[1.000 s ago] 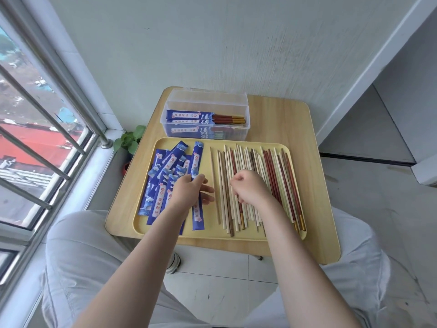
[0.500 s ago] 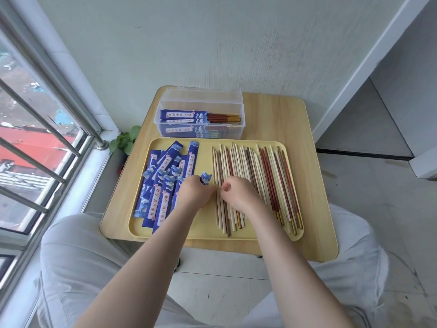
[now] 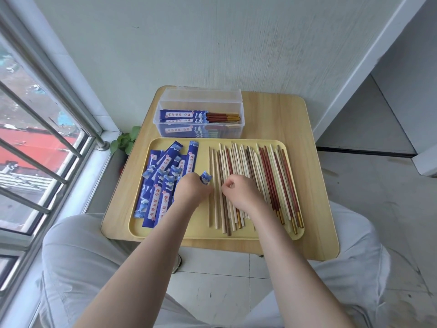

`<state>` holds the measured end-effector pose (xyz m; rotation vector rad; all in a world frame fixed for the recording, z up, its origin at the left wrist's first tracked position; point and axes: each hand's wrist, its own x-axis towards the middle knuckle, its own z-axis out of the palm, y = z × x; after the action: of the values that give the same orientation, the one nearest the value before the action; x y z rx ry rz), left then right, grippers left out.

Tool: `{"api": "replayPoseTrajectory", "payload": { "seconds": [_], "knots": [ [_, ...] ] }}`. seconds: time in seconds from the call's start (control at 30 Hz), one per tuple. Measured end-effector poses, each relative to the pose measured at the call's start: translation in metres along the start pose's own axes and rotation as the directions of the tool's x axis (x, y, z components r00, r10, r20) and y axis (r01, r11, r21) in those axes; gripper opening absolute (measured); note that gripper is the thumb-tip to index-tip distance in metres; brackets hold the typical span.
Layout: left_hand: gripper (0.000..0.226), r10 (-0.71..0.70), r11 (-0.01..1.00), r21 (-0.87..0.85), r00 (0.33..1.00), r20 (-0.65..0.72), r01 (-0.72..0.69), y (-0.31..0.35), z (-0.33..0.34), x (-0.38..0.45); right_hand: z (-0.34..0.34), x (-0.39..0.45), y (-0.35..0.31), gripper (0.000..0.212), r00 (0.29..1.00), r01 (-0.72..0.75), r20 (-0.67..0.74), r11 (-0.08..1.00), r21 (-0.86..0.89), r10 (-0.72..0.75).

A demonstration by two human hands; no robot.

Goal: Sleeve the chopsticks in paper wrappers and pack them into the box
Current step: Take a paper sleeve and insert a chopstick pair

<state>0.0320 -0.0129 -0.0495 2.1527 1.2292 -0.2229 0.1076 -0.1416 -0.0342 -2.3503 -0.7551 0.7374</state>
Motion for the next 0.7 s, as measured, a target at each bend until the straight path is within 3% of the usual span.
{"api": "replayPoseTrajectory", "payload": {
  "seconds": [0.17, 0.3, 0.4, 0.5, 0.63, 0.7],
  "knots": [
    [0.028, 0.055, 0.994, 0.094, 0.997, -0.046, -0.05, 0.003, 0.002, 0.0, 0.003, -0.001, -0.002, 0.017, 1.0, -0.004, 0.005, 1.0, 0.025, 0.003],
    [0.023, 0.021, 0.998, 0.063, 1.0, -0.002, -0.021, 0.003, 0.0, 0.002, 0.003, -0.002, 0.0, 0.015, 1.0, -0.009, 0.004, 0.999, 0.044, 0.009],
    [0.023, -0.054, 0.993, -0.098, 0.997, 0.055, 0.06, 0.0, -0.005, 0.003, 0.001, -0.002, 0.001, 0.013, 1.0, -0.008, -0.008, 0.999, 0.054, 0.009],
    [0.018, -0.077, 0.919, -0.372, 0.985, 0.157, 0.132, -0.009, -0.011, -0.001, 0.0, -0.002, 0.001, 0.012, 0.999, 0.015, -0.039, 0.994, 0.104, -0.011],
    [0.014, 0.162, 0.678, -0.715, 0.914, 0.372, 0.171, -0.015, -0.021, -0.01, 0.003, 0.0, -0.004, 0.043, 0.973, 0.218, -0.115, 0.96, 0.176, -0.2],
    [0.02, 0.252, 0.672, -0.725, 0.875, 0.413, 0.148, -0.014, -0.025, -0.014, 0.005, 0.002, -0.01, 0.046, 0.948, 0.298, -0.15, 0.947, 0.123, -0.279]
  ]
}}
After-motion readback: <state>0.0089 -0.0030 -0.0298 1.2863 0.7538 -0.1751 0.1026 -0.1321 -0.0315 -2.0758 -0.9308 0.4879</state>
